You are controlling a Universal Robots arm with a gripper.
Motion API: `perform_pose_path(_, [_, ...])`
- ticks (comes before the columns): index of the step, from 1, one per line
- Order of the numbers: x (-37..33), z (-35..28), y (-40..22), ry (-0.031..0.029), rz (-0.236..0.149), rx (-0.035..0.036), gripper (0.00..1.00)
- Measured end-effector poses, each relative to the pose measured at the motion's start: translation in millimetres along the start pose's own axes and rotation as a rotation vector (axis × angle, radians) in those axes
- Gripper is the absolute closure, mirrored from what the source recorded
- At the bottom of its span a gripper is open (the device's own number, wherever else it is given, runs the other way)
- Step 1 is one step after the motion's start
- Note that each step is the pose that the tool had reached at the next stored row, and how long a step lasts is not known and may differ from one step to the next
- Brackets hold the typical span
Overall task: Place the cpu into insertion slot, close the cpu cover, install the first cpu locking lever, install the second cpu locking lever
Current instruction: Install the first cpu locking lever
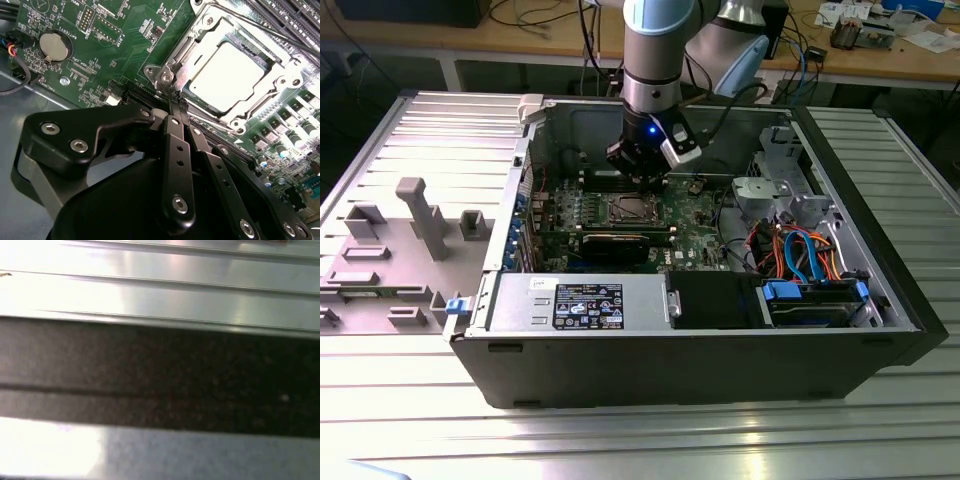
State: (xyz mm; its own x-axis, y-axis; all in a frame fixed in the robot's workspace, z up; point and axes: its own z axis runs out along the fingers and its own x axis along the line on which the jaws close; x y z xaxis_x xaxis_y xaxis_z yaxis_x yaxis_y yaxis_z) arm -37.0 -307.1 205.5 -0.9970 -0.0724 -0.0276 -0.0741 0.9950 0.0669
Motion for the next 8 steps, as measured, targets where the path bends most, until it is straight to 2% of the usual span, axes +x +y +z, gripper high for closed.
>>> perform_pose_path(8, [-0.7,1.7,1.6,0.0016,0.000,0.0195,0.89])
